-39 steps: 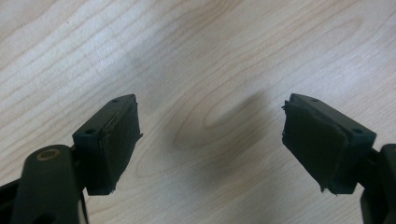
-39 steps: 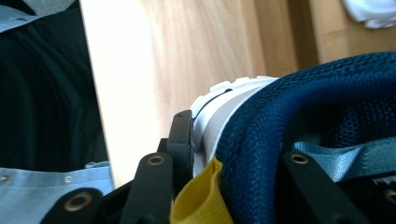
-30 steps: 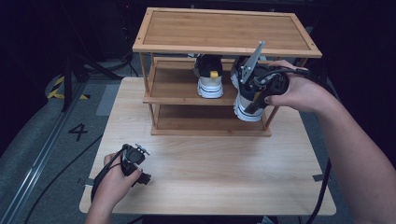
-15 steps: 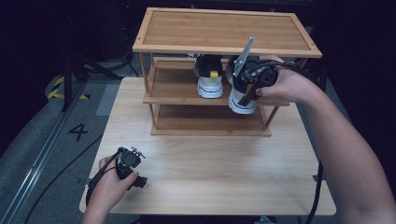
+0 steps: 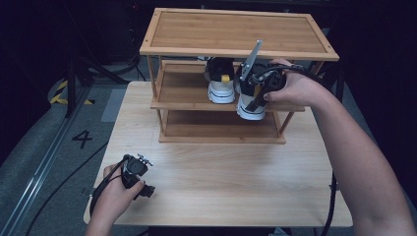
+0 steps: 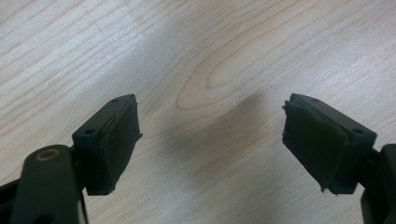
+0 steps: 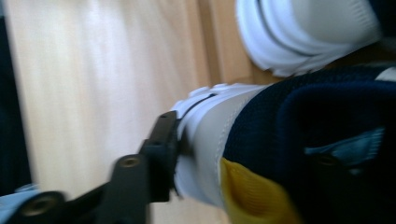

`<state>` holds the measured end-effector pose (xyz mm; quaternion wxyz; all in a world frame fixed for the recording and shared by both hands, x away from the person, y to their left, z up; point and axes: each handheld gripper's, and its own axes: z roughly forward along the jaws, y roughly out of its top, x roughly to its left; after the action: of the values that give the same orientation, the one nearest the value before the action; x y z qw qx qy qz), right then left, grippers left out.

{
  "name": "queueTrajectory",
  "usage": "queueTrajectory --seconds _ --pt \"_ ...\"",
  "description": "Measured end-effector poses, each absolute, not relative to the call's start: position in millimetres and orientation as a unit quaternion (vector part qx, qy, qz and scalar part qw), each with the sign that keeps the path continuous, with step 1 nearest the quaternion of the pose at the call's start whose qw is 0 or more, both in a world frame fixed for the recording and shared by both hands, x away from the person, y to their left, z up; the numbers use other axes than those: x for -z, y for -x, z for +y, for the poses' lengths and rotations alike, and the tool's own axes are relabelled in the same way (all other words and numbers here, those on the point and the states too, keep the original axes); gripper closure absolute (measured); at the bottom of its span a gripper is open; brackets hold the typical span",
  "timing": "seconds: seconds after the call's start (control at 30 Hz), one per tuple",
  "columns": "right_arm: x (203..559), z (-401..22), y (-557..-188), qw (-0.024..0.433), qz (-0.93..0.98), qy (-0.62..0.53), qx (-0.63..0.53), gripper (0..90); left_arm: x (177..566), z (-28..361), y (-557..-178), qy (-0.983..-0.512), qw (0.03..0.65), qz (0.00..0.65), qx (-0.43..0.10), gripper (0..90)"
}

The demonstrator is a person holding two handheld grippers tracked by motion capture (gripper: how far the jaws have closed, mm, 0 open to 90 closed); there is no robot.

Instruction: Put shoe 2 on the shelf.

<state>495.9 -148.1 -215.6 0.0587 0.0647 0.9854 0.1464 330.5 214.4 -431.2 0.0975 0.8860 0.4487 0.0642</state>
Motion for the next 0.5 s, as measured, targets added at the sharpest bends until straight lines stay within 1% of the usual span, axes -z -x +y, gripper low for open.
queueTrajectory --seconds 0.07,0.27,0.4,0.47,0.5 --pt "216 -149 -495 0.074 0.982 -0.069 -0.160 44.8 432 214 -331 -0.884 0.098 0.454 -0.059 19.0" --pt "211 -158 -488 0.110 0.972 -0.069 -0.196 44.3 431 210 -334 -0.887 0.099 0.448 -0.059 19.0" --pt "196 -169 -475 0.159 0.952 -0.080 -0.251 44.5 430 208 -339 -0.889 0.101 0.441 -0.066 19.1" --pt "185 -181 -459 0.172 0.936 -0.099 -0.290 47.0 428 205 -342 -0.889 0.101 0.441 -0.063 19.1" --pt "184 -186 -451 0.182 0.929 -0.106 -0.305 50.7 429 204 -343 -0.889 0.106 0.441 -0.063 19.0"
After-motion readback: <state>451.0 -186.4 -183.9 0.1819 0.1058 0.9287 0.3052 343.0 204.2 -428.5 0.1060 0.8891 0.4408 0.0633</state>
